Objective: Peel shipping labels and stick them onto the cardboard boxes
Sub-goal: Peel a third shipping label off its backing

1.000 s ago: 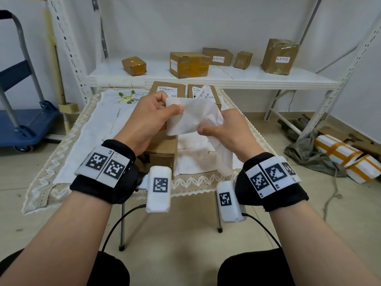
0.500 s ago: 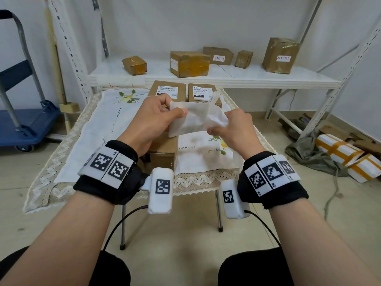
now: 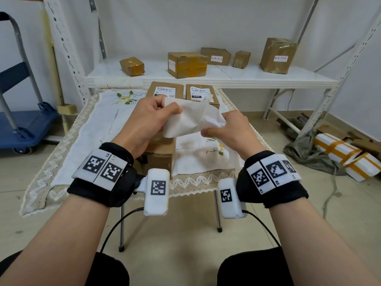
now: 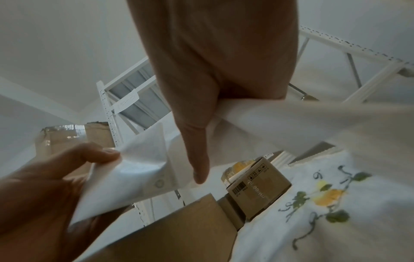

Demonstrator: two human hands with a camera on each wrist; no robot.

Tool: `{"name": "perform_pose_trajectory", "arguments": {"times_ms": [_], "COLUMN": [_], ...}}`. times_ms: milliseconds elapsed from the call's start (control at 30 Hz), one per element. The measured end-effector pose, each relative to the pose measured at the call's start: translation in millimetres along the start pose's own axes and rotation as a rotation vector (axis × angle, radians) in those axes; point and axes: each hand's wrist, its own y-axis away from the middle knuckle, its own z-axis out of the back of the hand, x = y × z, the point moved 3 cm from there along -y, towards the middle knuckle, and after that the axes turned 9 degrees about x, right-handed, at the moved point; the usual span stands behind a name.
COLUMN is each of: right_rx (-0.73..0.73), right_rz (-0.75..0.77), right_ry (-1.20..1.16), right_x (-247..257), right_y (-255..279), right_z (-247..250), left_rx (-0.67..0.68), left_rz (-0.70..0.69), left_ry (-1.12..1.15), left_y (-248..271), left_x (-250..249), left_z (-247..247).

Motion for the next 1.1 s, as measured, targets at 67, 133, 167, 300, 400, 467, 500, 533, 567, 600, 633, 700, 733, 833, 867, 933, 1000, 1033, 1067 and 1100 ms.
{"name": "perform_pose_trajectory", "arguments": {"times_ms": [67, 133, 167, 300, 400, 467, 500, 533, 567, 600, 633, 700, 733, 833, 867, 933, 1000, 1033, 1067, 1100], "right_rx": [0.017, 0.029, 0.027, -0.034, -0.023, -0.035, -0.053, -0.071, -0.084, -0.093, -0.099, -0.107, -0.109, -0.106, -0.103, -0.109, -0.112, -0.110, -0.107, -0.104], "right_rz": [0.063, 0.117, 0.128, 0.164, 0.250, 0.268, 0.266, 0.259, 0.251, 0.240, 0.222, 0.175, 0.153, 0.109, 0.100, 0.081, 0.067, 0.064, 0.064, 0.068], "right_ry": [-0.088, -0.166, -0.193, -0.230, -0.232, -0.248, -0.241, -0.230, -0.219, -0.214, -0.217, -0.252, -0.278, -0.359, -0.385, -0.441, -0.505, -0.532, -0.553, -0.574], "right_x": [5, 8, 8, 7, 10, 10, 10, 9, 8, 7, 7, 5, 4, 2, 2, 0, -1, -1, -2, -2], "right_y": [2, 2, 2, -1, -2, -3, -3, -4, -4, -4, -5, -5, -5, -5, -6, -7, -8, -8, -8, -8], "right_z": [-3, -5, -5, -6, -8, -8, -8, -8, -8, -8, -8, -8, -8, -7, -7, -7, -7, -7, -7, -7], "left_rx": [-0.009, 0.000, 0.010, 0.033, 0.015, 0.010, 0.014, 0.022, 0.024, 0.023, 0.021, 0.020, 0.018, 0.016, 0.014, 0.010, 0.008, 0.005, 0.000, -0.004], "left_rz": [0.017, 0.025, 0.031, 0.047, 0.046, 0.051, 0.056, 0.064, 0.072, 0.082, 0.088, 0.094, 0.097, 0.102, 0.101, 0.094, 0.090, 0.089, 0.088, 0.088], "left_ry": [0.035, 0.036, 0.033, 0.044, 0.064, 0.074, 0.075, 0.074, 0.078, 0.081, 0.084, 0.095, 0.103, 0.142, 0.158, 0.187, 0.216, 0.226, 0.234, 0.244], "left_y": [-1, -1, -1, -1, 0, -1, -1, -2, -2, -3, -3, -4, -4, -4, -4, -3, -3, -3, -4, -4], "left_x": [1, 0, 1, -1, -2, -2, -1, -1, -1, 0, 0, 1, 1, 2, 1, 0, -1, -1, -1, -1], "left_z": [1, 0, -1, -5, -3, -2, -2, -3, -4, -5, -5, -6, -7, -8, -8, -8, -8, -8, -7, -7]}}
